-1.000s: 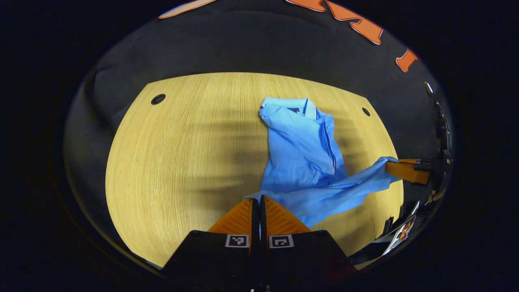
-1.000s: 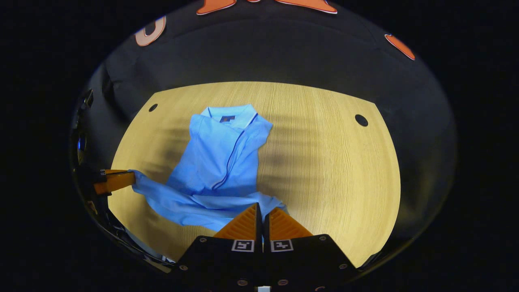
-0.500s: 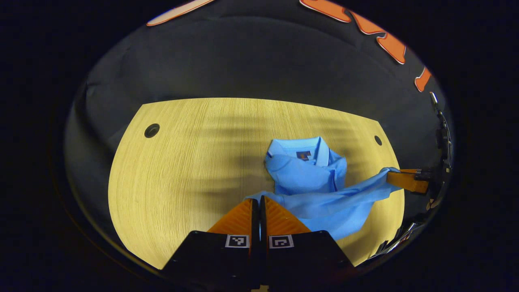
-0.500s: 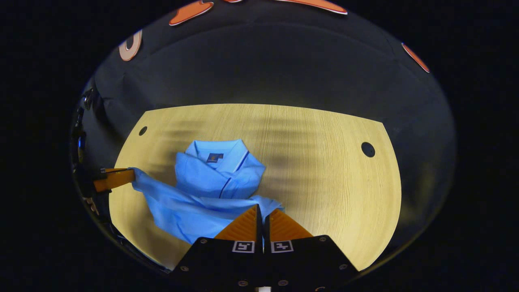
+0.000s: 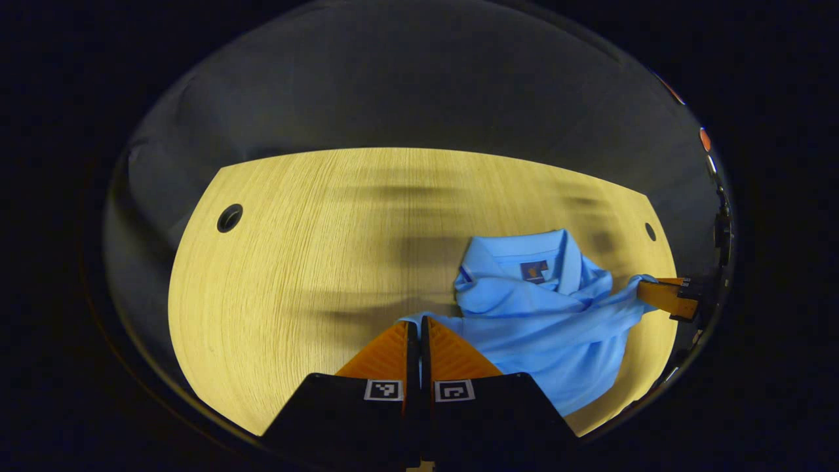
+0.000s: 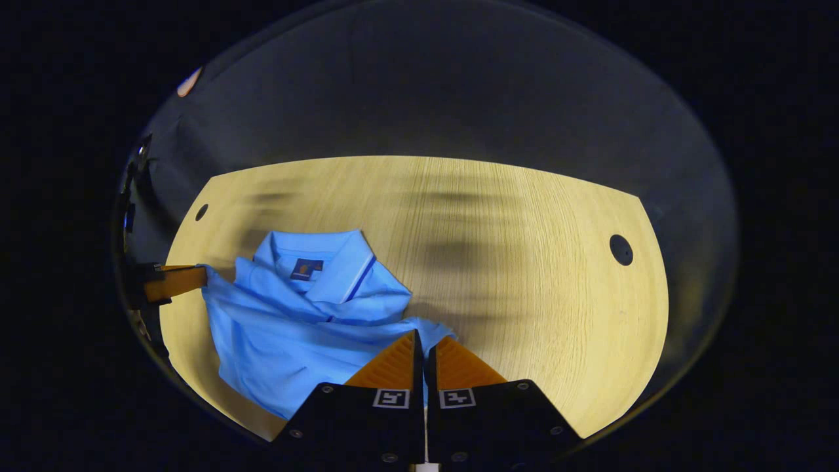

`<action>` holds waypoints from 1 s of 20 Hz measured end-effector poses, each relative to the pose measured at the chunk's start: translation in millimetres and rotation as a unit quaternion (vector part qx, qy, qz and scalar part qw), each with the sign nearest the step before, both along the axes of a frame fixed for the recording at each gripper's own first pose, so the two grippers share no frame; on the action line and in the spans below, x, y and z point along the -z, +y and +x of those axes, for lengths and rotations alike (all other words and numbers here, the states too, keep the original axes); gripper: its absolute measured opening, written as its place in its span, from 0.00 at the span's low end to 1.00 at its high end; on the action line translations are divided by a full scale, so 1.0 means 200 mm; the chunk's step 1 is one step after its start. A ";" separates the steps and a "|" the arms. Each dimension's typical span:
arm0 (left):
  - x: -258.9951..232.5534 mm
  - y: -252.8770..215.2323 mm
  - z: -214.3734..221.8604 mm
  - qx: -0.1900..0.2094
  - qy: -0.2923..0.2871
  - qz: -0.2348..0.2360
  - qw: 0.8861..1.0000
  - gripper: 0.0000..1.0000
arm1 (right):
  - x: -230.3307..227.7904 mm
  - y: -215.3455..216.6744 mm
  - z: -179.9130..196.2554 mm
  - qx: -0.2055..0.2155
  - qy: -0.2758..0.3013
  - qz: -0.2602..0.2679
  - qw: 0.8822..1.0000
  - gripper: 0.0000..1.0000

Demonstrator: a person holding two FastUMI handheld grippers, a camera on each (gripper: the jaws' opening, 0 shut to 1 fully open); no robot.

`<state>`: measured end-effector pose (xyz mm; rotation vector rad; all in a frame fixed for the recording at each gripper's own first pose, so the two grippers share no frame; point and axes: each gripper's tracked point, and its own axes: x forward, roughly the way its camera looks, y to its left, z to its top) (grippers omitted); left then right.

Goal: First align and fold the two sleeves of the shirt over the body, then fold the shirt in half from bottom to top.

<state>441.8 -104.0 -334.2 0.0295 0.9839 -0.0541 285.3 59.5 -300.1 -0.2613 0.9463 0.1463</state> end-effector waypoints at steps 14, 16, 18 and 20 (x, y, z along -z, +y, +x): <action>-0.49 0.07 -0.07 0.010 -0.130 0.040 0.991 1.00 | -0.28 -0.09 -0.19 0.045 -0.048 0.004 0.998 1.00; -0.65 0.10 -0.16 0.009 -0.161 0.033 0.986 1.00 | -0.42 -0.06 -0.26 0.047 -0.080 0.010 0.996 1.00; -0.81 0.10 -0.27 0.012 -0.196 0.022 0.980 1.00 | -0.57 0.00 -0.36 0.045 -0.121 0.024 0.991 1.00; -0.98 0.13 -0.40 0.014 -0.240 0.023 0.970 1.00 | -0.74 0.06 -0.47 0.041 -0.171 0.035 0.984 1.00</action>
